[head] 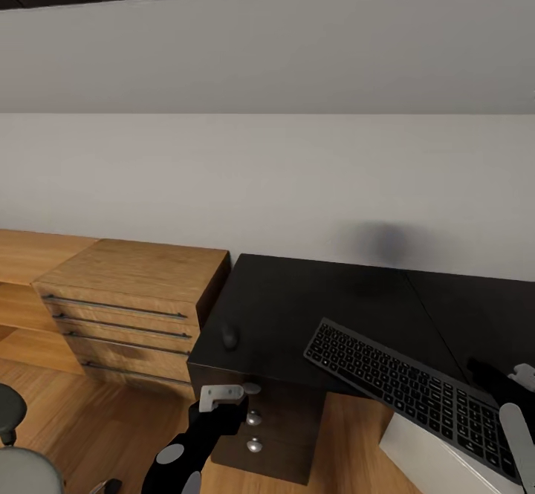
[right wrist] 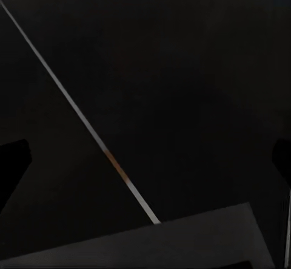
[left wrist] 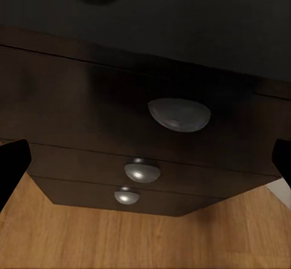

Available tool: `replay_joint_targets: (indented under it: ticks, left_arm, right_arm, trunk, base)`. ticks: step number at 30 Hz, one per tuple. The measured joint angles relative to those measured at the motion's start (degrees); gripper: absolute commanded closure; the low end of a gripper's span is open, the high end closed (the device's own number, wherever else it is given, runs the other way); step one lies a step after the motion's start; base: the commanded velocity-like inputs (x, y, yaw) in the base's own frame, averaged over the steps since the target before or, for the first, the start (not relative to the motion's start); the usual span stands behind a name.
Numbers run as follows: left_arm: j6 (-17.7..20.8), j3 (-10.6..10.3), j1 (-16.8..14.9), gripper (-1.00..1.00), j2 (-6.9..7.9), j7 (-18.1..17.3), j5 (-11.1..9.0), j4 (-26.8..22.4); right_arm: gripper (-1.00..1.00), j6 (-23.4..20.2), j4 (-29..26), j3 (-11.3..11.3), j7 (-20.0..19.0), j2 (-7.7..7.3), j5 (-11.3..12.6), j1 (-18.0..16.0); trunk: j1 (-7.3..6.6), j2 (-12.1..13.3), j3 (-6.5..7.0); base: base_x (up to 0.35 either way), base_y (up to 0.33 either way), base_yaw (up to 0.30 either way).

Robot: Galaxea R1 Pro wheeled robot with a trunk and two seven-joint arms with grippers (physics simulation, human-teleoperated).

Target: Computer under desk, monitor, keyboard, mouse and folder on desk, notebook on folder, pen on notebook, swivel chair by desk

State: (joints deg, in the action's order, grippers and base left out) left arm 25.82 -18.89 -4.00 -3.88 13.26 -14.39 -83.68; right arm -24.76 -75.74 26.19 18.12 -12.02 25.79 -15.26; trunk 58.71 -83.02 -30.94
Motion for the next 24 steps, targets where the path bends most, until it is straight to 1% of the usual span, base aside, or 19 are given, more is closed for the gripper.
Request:
replay_joint_targets:
  ticks: [7,11,20,22,24]
  left_arm:
    - [-0.04,0.0,0.0,-1.0,0.0,0.0,0.05,0.0]
    - [-0.03,0.0,0.0,-1.0,0.0,0.0,0.05,0.0]
    - [-0.03,-0.05,0.0,-1.0,0.0,0.0,0.05,0.0]
    - [-0.03,-0.26,0.0,-1.0,0.0,0.02,0.05,0.0]
    - [-0.02,-0.3,0.0,-1.0,0.0,0.01,0.06,0.0]
  right_arm:
    - [-1.0,-0.21,0.29,-1.74,0.34,-0.02,0.0,-0.03]
    - [-1.0,-0.26,1.53,-2.1,0.41,-0.06,-0.06,-0.19]
    - [-1.0,-0.31,6.95,-2.32,0.46,-0.22,-0.25,-2.32]
    - [-1.0,-0.3,9.17,-2.33,0.48,-0.79,-0.32,-3.35]
    - [-1.0,-0.3,9.84,-2.33,0.47,-1.15,-0.34,-3.57]
  trunk:
    - [0.0,0.0,0.0]
    - [0.0,0.0,0.0]
    - [0.0,0.0,0.0]
    - [0.0,0.0,0.0]
    - [0.0,0.0,0.0]
  base:
    - [0.052,0.0,0.0]
    - [0.014,0.0,0.0]
    - [0.003,0.0,0.0]
    - [0.0,0.0,0.0]
    - [0.0,0.0,0.0]
